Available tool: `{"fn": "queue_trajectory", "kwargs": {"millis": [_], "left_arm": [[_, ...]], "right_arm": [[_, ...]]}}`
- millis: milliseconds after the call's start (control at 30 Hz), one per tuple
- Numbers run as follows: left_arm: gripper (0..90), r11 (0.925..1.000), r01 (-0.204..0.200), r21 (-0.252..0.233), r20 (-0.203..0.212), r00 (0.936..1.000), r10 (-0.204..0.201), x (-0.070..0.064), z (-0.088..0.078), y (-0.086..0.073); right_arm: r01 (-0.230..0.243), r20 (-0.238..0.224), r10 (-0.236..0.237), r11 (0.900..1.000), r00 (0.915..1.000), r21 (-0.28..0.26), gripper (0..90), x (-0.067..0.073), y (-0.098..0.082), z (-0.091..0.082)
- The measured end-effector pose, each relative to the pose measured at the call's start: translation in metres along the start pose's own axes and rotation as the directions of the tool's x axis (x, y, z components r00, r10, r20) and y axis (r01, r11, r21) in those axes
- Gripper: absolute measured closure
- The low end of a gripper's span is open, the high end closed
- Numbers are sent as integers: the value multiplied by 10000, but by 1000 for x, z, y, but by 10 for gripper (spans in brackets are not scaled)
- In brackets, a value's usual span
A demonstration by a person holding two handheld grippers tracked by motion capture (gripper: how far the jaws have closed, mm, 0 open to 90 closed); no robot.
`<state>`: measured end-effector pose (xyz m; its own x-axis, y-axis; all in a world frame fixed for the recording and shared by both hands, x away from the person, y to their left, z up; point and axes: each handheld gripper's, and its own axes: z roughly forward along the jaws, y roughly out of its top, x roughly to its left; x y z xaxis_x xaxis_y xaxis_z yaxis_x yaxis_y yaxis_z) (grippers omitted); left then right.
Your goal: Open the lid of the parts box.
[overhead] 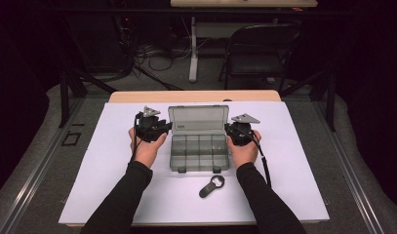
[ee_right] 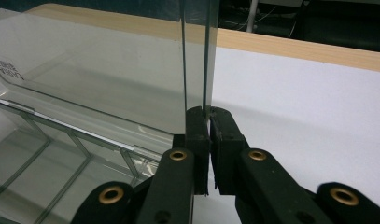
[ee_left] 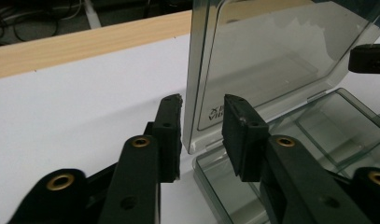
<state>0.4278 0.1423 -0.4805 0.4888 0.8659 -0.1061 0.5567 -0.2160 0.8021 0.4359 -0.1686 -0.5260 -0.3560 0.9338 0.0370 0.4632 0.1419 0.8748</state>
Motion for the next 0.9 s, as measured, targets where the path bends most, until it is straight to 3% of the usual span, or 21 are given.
{"fn": "queue_trajectory", "kwargs": {"millis": [267, 500, 633, 900], "left_arm": [[578, 9979, 222, 607, 438, 9987, -249, 0, 1, -6], [503, 9945, -75, 1048, 732, 9973, -2, -4, 0, -11], [482, 9889, -274, 1463, 823, 9965, 154, -6, 0, -16], [512, 9796, -415, 1968, 922, 9955, 237, -5, 3, -29]], "right_arm": [[-48, -40, 48, 10000, 10000, 26, 870, -1, 0, 0], [45, -34, -44, 9999, 10000, 99, 870, -1, 1, 0], [25, -48, -24, 9999, 10000, 113, 870, -1, 1, 0], [-48, -64, 49, 9999, 10000, 124, 870, -1, 2, 1]]}}
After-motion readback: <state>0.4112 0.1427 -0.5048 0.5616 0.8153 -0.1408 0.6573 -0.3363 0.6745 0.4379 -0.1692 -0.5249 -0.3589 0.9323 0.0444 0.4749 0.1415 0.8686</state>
